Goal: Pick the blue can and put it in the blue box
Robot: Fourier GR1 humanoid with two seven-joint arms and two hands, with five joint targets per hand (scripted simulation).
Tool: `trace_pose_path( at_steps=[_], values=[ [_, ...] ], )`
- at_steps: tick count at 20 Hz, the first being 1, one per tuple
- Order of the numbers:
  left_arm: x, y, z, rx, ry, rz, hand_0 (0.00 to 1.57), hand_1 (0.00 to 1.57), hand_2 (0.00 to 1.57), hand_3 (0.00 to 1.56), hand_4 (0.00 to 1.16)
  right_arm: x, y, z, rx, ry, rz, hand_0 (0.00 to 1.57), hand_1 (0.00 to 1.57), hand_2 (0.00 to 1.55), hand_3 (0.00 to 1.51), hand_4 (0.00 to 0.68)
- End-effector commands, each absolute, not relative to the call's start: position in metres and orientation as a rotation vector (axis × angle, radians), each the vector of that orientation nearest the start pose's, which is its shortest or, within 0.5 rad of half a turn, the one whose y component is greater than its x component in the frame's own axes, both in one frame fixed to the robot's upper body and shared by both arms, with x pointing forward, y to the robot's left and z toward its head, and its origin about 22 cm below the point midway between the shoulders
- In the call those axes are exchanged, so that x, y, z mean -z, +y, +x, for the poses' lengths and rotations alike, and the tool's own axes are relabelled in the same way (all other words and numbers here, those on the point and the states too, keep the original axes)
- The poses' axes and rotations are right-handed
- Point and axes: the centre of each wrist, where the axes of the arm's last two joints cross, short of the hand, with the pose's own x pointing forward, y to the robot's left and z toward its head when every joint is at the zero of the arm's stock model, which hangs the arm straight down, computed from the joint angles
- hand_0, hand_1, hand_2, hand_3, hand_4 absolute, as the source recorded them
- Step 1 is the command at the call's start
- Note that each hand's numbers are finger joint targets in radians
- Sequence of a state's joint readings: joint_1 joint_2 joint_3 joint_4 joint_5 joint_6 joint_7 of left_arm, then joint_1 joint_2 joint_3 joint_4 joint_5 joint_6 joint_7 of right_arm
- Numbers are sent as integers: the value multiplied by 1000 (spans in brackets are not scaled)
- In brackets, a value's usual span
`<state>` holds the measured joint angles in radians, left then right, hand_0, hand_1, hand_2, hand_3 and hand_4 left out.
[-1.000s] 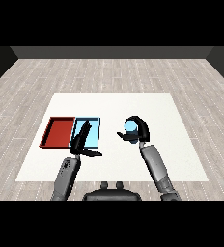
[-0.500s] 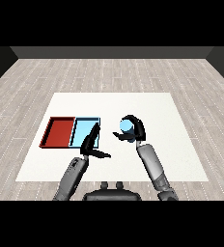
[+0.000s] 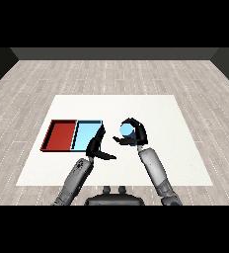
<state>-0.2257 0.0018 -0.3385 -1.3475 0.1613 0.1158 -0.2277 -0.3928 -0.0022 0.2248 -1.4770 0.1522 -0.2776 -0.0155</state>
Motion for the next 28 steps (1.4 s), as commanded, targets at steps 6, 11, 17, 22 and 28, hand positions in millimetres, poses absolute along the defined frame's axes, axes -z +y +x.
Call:
trace_pose_path(
  at_steps=[6, 11, 17, 22, 28],
  values=[
    [14, 111, 287, 129, -1683, -338, 0, 0, 0, 0, 0, -82, -119, 311, -208, -1927, -20, 1481, 1481, 1465, 1399, 605],
    [10, 102, 283, 113, -1676, -374, 0, 0, 0, 0, 0, -69, -97, 311, -230, -1923, 6, 1479, 1479, 1459, 1393, 605],
    [26, 102, 298, 128, -1665, -354, 0, 0, 0, 0, 0, -85, -91, 298, -269, -1929, 9, 1488, 1488, 1462, 1399, 608],
    [21, 116, 288, 126, -1682, -355, 0, 0, 0, 0, 0, -82, -76, 312, -243, -1947, 36, 1463, 1463, 1458, 1407, 620],
    [5, 84, 302, 127, -1671, -397, 0, 0, 0, 0, 0, -64, -81, 292, -171, -1919, 81, 1455, 1455, 1459, 1390, 613]
  ],
)
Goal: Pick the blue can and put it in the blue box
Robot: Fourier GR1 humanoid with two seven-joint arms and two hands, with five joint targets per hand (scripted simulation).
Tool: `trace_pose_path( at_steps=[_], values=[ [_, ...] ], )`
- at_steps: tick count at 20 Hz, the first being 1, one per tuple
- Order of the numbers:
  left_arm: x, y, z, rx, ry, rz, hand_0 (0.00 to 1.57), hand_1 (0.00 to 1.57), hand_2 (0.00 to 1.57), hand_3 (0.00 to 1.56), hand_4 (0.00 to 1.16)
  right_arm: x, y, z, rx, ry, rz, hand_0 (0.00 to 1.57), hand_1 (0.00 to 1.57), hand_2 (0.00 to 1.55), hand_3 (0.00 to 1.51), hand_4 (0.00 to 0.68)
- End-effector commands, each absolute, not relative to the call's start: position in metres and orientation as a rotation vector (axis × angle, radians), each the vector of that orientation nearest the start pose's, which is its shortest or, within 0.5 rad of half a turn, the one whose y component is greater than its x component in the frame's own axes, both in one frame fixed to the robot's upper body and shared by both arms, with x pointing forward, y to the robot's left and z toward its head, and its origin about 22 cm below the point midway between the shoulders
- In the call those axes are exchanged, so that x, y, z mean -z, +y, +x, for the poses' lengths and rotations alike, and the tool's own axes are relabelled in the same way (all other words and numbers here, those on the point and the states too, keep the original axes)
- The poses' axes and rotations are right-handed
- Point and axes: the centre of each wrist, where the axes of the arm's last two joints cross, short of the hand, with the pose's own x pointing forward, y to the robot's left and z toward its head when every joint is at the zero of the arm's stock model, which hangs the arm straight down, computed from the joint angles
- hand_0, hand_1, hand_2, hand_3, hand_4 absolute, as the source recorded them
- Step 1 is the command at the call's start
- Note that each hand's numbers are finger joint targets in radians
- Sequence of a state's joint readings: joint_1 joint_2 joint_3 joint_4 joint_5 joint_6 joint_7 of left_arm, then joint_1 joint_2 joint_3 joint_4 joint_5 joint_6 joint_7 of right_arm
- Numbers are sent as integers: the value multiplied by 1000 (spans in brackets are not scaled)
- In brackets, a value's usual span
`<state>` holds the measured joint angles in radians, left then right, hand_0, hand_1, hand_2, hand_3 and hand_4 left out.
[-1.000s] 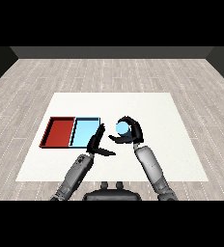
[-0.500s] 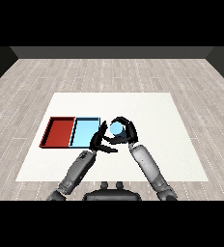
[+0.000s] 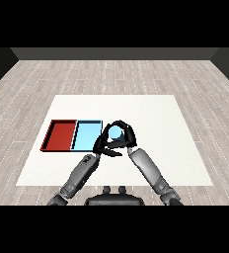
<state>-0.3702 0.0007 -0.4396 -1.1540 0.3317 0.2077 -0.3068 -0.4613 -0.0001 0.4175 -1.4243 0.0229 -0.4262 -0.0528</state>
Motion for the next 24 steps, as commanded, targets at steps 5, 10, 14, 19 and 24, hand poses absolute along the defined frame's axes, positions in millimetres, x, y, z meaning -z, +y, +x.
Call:
trace_pose_path(
  at_steps=[5, 10, 14, 19, 24],
  values=[
    [13, 79, 298, 151, -1700, -414, 0, 0, 0, 0, 0, -75, -88, 291, -140, -1914, 140, 1460, 1460, 1455, 1390, 597],
    [18, 84, 286, 146, -1672, -392, 0, 0, 0, 0, 193, -80, -77, 297, -123, -1899, 184, 1463, 1463, 1453, 1384, 597],
    [-6, 62, 295, 160, -1643, -311, 0, 0, 0, 0, 505, -63, -73, 287, -89, -1895, 208, 1475, 1475, 1469, 1396, 595],
    [28, 67, 295, -14, -1638, -352, 858, 858, 942, 769, 571, -61, -59, 278, -55, -1909, 267, 1450, 1450, 1452, 1391, 614],
    [32, 55, 282, -41, -1655, -366, 1571, 1571, 1571, 1485, 840, -58, -65, 275, -26, -1901, 283, 1461, 1461, 1442, 1399, 631]
  ],
)
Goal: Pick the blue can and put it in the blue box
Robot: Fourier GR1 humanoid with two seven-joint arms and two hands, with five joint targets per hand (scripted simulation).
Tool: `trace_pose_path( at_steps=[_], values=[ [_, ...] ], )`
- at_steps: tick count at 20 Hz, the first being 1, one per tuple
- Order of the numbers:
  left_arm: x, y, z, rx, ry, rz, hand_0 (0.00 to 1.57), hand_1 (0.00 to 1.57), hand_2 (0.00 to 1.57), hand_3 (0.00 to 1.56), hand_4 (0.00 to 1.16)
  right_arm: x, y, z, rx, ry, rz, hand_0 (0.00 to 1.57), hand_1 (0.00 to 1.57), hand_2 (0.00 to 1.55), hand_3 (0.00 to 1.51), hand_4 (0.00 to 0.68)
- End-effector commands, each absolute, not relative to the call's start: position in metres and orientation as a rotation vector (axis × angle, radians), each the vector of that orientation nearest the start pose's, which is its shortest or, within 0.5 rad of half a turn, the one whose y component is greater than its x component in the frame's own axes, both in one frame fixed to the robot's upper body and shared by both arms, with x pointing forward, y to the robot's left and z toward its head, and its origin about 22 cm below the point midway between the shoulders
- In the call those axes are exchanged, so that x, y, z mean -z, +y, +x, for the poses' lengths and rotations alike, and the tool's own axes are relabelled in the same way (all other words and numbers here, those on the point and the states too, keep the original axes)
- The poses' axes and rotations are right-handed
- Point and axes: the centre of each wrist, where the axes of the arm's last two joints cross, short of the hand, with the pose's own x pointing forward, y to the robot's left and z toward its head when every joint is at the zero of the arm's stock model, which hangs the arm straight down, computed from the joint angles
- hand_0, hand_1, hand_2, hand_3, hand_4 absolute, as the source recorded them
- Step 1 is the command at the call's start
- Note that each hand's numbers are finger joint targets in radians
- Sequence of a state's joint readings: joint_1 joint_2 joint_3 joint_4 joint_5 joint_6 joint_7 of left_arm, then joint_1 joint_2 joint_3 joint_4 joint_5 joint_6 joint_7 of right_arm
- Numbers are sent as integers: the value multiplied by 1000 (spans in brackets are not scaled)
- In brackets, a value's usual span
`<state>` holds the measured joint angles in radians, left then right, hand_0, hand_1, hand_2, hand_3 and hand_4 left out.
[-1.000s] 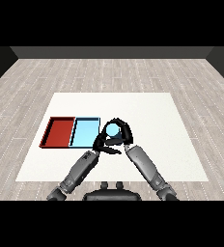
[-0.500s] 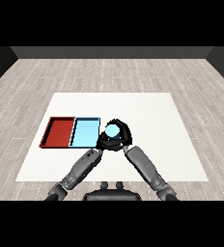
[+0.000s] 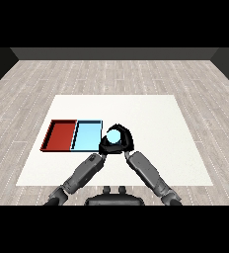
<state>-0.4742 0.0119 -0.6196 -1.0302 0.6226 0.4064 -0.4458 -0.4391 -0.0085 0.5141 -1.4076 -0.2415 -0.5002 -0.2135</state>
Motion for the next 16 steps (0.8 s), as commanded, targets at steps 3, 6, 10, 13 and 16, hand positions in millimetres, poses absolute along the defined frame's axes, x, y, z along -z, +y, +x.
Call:
trace_pose_path(
  at_steps=[3, 6, 10, 13, 16],
  values=[
    [39, 71, 303, -57, -1678, -382, 1571, 1571, 1571, 1497, 955, -69, -80, 276, -34, -1910, 290, 1440, 1440, 1442, 1392, 618],
    [46, 76, 298, -40, -1733, -366, 1571, 1571, 1571, 1506, 1072, -78, -58, 286, -25, -1879, 296, 1414, 1414, 1438, 1390, 588],
    [33, 64, 292, -69, -1780, -339, 1571, 1571, 1571, 1538, 1043, -70, -64, 278, -120, -1836, 308, 824, 824, 926, 622, 31],
    [33, 63, 299, -63, -1787, -344, 1571, 1571, 1571, 1535, 1122, -64, -71, 286, -148, -1857, 288, 0, 0, 0, 0, 0],
    [19, 62, 308, -71, -1793, -349, 1571, 1571, 1571, 1535, 1122, -64, -72, 286, -148, -1858, 289, 0, 0, 0, 0, 0]
  ],
)
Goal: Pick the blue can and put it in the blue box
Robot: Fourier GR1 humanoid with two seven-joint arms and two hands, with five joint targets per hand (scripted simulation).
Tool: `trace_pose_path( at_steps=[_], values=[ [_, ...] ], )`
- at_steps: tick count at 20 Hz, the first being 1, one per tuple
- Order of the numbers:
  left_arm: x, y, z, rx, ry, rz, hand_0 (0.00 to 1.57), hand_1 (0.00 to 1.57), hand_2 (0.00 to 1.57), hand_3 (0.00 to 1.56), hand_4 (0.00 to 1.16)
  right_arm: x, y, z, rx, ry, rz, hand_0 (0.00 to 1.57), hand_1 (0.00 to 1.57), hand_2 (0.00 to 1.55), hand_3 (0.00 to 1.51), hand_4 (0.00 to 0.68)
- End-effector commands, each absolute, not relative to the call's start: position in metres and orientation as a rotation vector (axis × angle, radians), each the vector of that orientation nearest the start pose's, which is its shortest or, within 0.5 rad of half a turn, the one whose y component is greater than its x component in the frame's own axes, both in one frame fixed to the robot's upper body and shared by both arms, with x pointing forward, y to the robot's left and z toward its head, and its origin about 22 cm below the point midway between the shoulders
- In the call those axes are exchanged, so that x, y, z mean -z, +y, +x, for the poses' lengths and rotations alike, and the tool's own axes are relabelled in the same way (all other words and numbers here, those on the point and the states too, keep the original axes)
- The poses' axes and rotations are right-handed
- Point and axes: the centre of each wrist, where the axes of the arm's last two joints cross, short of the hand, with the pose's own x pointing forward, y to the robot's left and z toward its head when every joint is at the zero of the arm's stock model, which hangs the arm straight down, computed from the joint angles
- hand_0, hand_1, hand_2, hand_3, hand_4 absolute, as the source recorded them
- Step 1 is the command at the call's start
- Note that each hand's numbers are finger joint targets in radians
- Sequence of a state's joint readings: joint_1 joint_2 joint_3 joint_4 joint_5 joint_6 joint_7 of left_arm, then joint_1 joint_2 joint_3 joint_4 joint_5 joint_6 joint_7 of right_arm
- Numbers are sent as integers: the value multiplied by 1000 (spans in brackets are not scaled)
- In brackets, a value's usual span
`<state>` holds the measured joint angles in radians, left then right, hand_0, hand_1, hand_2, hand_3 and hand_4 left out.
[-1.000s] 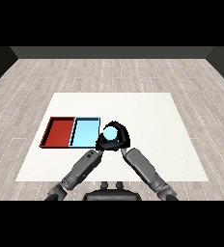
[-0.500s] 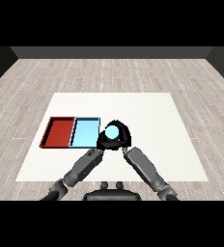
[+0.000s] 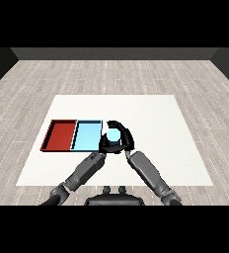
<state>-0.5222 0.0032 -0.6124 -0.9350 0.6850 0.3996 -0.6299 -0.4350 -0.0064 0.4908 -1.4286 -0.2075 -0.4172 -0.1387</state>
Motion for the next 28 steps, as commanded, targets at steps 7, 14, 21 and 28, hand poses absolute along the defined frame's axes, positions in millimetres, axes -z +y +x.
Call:
trace_pose_path(
  at_steps=[7, 14, 21, 28],
  values=[
    [47, 64, 296, -55, -1791, -276, 1571, 1571, 1571, 1527, 1140, -58, -79, 293, -82, -1891, 282, 0, 0, 0, 0, 0],
    [31, 85, 315, -45, -1796, -206, 1571, 1571, 1571, 1533, 1152, -57, -147, 281, 80, -1975, 306, 0, 0, 0, 0, 0],
    [8, 156, 354, -8, -1843, 6, 1571, 1571, 1571, 1515, 1144, -58, -189, 263, 313, -1975, 264, 0, 0, 0, 0, 0],
    [10, 209, 363, 72, -1704, 299, 1571, 1571, 1571, 1514, 1148, -57, -203, 265, 342, -1943, 241, 0, 0, 0, 0, 0]
  ],
)
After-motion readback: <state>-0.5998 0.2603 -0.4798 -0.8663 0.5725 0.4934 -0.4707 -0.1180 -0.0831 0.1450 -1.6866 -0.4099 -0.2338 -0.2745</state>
